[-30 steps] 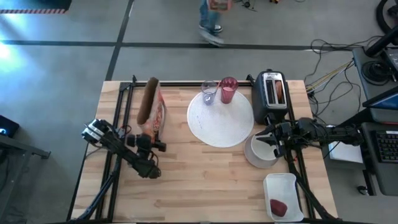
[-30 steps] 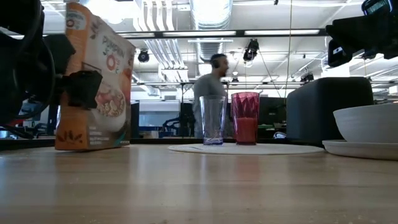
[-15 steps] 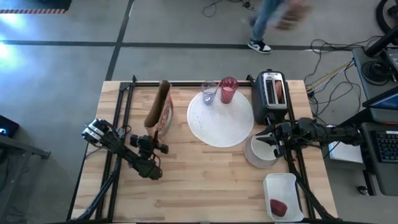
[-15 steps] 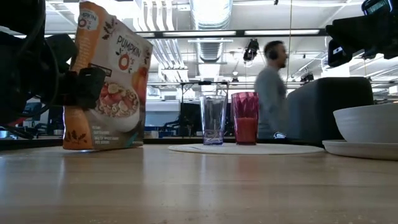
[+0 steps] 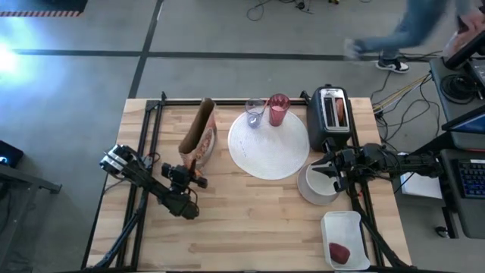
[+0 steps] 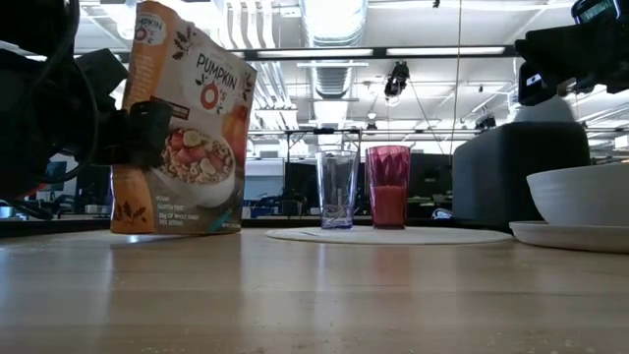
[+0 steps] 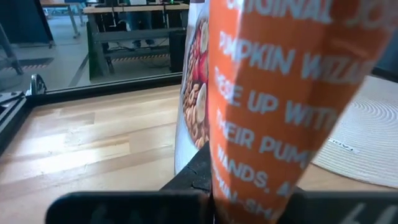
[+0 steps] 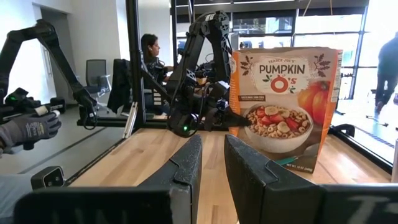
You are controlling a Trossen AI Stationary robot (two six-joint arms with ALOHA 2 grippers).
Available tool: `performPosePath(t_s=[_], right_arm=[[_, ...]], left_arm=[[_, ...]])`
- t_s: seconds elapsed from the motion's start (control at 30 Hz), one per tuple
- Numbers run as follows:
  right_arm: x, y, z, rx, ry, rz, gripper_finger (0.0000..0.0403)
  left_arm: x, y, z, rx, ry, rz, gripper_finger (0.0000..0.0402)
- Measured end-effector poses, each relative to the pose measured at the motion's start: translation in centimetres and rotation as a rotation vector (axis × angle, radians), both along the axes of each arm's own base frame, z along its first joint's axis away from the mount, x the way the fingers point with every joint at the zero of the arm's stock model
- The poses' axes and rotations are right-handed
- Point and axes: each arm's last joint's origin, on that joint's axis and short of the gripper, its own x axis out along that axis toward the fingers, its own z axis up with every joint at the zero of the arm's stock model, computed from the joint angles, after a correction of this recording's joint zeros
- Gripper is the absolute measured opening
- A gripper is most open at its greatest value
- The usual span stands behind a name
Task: Arrange a breakfast setting
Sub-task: Move the orange cereal box to the top left of the table
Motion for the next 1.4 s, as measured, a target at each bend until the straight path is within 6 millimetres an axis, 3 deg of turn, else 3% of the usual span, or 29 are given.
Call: performPosePath(t_s=[0.73,1.2,1.4], right_arm=[[0.0,0.0,0.0,0.000,0.000,0.000,0.0059],[0.0,0.0,0.0,0.000,0.000,0.000,0.0059],[0.0,0.0,0.0,0.000,0.000,0.000,0.0059]], left_arm=[[0.1,5.1,0.0,-0.035,0.139,0.349,0.0000],[-3.6,8.2,-0.6,-0.015,0.235,0.487,0.0000],[-4.1,9.2,-0.6,-0.018,0.221,0.519,0.0000]])
